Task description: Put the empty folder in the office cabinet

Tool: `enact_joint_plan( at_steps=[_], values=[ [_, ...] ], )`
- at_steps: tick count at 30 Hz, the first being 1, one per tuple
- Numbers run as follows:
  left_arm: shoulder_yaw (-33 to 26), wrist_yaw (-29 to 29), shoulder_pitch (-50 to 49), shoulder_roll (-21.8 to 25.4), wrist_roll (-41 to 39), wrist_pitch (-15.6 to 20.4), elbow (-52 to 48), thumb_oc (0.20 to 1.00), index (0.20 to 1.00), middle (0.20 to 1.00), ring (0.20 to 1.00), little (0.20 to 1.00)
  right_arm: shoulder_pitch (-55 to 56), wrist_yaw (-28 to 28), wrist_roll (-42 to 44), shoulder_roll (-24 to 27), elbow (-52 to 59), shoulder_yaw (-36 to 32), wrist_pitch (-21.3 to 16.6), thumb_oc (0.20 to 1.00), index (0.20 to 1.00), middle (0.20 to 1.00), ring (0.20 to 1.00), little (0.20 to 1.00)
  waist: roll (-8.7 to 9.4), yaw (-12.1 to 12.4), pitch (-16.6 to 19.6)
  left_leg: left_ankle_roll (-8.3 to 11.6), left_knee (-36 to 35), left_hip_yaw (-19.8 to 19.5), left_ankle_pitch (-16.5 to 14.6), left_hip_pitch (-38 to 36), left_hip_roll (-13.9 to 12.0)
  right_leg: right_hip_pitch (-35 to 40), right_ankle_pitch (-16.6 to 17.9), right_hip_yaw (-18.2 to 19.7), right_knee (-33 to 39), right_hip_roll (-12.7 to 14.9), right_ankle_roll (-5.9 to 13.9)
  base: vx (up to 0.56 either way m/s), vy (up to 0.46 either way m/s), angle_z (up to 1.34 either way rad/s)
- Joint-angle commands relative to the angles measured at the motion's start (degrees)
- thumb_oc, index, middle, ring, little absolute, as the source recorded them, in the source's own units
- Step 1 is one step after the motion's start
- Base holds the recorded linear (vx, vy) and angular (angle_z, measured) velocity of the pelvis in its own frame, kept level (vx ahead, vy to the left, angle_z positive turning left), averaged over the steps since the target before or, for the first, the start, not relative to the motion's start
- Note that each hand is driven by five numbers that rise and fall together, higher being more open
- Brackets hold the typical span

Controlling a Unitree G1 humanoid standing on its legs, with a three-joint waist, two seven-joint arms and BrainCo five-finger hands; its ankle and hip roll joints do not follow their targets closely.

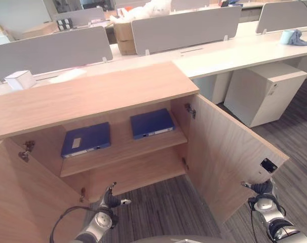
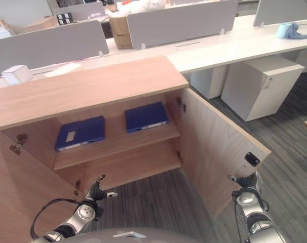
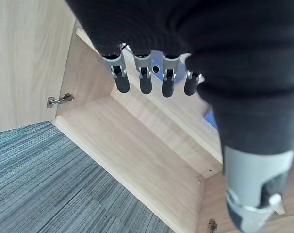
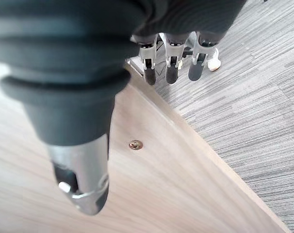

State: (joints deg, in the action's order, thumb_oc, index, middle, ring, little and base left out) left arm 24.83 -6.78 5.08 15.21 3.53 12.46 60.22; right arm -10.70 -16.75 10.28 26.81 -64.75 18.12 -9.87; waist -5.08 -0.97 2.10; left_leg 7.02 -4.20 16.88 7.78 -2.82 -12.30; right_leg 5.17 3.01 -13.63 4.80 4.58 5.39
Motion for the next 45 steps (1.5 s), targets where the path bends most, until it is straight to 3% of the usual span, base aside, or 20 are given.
enact_joint_plan(
  at_steps=[1, 15, 20, 22, 25, 30, 35, 38, 41, 42, 44, 45],
  values=[
    [0.72, 1.24, 6.82, 3.79, -1.26, 1.7, 1.1, 1.0, 1.0, 1.0, 1.0, 1.0, -4.39, 8.67, -2.43, -2.23, 9.41, 6.84, -5.21, 1.0, 1.0, 1.0, 1.0, 1.0, 4.06, 2.3, -0.88, 1.03, -0.8, 0.04, 0.14, 1.8, 1.06, 2.37, -3.24, 0.85, 0.2, 2.32, 2.3, -0.02, -0.035, 0.01],
    [-1.49, 6.08, -3.43, 7.72, -1.91, 3.46, -13.04, 1.0, 1.0, 1.0, 1.0, 1.0, 0.48, 25.52, 0.81, -1.47, 38.69, 21.29, -7.72, 1.0, 1.0, 1.0, 1.0, 1.0, 4.79, 4.36, -2.26, 1.24, -0.8, -1.81, 0.57, 2.66, 0.77, 2.29, -2.98, -0.84, 0.02, 2.25, 2.09, -0.01, 0.013, 0.06],
    [-1.78, 6.9, -4.89, 7.78, -2.18, 3.6, -14.64, 1.0, 1.0, 1.0, 1.0, 1.0, -2.38, 29.49, 0.43, -4.49, 43.19, 28.46, -7.42, 1.0, 1.0, 1.0, 1.0, 1.0, 5.01, 5.56, -2.75, 1.49, -0.8, -2.62, 1.13, 3.68, 0.12, 1.83, -3.16, -1.42, 0.05, 2.05, 1.9, -0.03, -0.002, 0.18],
    [-1.77, 6.78, -4.85, 7.59, -2.38, 3.58, -14.49, 1.0, 1.0, 1.0, 1.0, 1.0, -2.98, 29.75, 0.13, -5.26, 43.17, 29.48, -7.33, 1.0, 1.0, 1.0, 1.0, 1.0, 5.01, 5.73, -2.83, 1.51, -0.8, -2.73, 1.22, 3.81, 0.02, 1.79, -3.23, -1.45, 0.06, 2.0, 1.84, -0.02, -0.008, 0.08],
    [-0.82, 5.48, -2.38, 5.76, -4.19, 3.32, -12.66, 1.0, 1.0, 1.0, 1.0, 1.0, -8.89, 28.68, -2.15, -11.77, 39.56, 33.74, -6.97, 1.0, 1.0, 1.0, 1.0, 1.0, 5.09, 7.0, -2.83, 1.56, -0.8, -3.26, 1.58, 4.19, -0.15, 2.03, -3.43, -2.11, 0.19, 1.78, 1.59, -0.01, 0.002, 0.15],
    [0.63, 3.21, 2.19, 4.63, -8.15, 2.77, -11.78, 1.0, 1.0, 1.0, 1.0, 1.0, -15.77, 24.57, -2.58, -19.45, 34.2, 35.25, -6.75, 1.0, 1.0, 1.0, 1.0, 1.0, 5.18, 8.76, -2.7, 1.59, -0.8, -4.52, 2.01, 4.83, -0.04, 2.47, -3.51, -3.15, 0.17, 1.64, 1.3, 0.0, 0.008, 0.15],
    [-0.33, 1.2, 6.29, 5.76, -10.44, 2.46, -11.26, 1.0, 1.0, 1.0, 1.0, 1.0, -16.87, 21.75, -3.23, -20.98, 29.2, 33.86, -6.62, 1.0, 1.0, 1.0, 1.0, 1.0, 5.37, 9.26, -2.58, 1.74, -0.8, -5.31, 2.38, 5.27, 0.17, 2.62, -3.52, -3.87, 0.01, 1.6, 1.06, -0.02, -0.004, 0.14],
    [-4.65, -1.73, 9.37, 9.92, -9.53, 2.35, -11.41, 1.0, 1.0, 1.0, 1.0, 1.0, -14.92, 22.2, -4.63, -18.52, 28.04, 33.26, -6.17, 1.0, 1.0, 1.0, 1.0, 1.0, 5.38, 8.93, -2.3, 1.89, -0.8, -5.21, 2.58, 4.81, 0.01, 3.2, -3.84, -3.83, -0.13, 1.43, 0.81, 0.0, -0.042, 0.1],
    [-14.72, -6.36, 11.52, 21.0, -6.18, 1.91, -11.08, 1.0, 1.0, 1.0, 1.0, 1.0, -10.11, 24.51, -7.05, -13.15, 27.21, 31.14, -5.98, 1.0, 1.0, 1.0, 1.0, 1.0, 5.06, 8.89, -2.26, 2.69, -0.56, -5.03, 4.03, 4.5, -0.85, 4.15, -4.7, -4.14, -0.11, 0.69, 0.5, -0.02, -0.084, -0.07],
    [-24.96, -5.93, -9.24, 11.13, -5.41, -0.49, 1.28, 1.0, 1.0, 1.0, 1.0, 1.0, -3.74, 23.46, -9.69, -8.82, 25.45, 26.33, -6.84, 1.0, 1.0, 1.0, 1.0, 1.0, 5.15, 11.27, -3.23, 3.09, -0.26, -5.3, 5.26, 5.5, -0.86, 4.78, -5.15, -5.68, 0.17, 0.58, 0.41, -0.11, -0.091, -0.08],
    [-31.4, -4.27, -22.02, 8.03, -3.68, 1.44, -6.56, 1.0, 1.0, 1.0, 1.0, 1.0, 1.0, 22.83, -12.22, -4.03, 23.8, 18.58, -6.46, 1.0, 1.0, 1.0, 1.0, 1.0, 4.92, 15.13, -4.6, 3.95, 0.53, -7.12, 7.2, 7.41, -0.57, 4.99, -5.66, -7.63, 0.2, 0.9, 0.65, -0.12, -0.045, -0.18],
    [-31.4, -4.27, -22.02, 8.03, -3.68, 1.44, -6.56, 1.0, 1.0, 1.0, 1.0, 1.0, 1.0, 22.83, -12.22, -4.03, 23.8, 18.58, -6.46, 1.0, 1.0, 1.0, 1.0, 1.0, 4.92, 15.13, -4.6, 3.95, 0.53, -7.12, 7.2, 7.41, -0.57, 4.99, -5.66, -7.63, 0.2, 0.9, 0.65, -0.09, -0.004, -0.43]
  ],
)
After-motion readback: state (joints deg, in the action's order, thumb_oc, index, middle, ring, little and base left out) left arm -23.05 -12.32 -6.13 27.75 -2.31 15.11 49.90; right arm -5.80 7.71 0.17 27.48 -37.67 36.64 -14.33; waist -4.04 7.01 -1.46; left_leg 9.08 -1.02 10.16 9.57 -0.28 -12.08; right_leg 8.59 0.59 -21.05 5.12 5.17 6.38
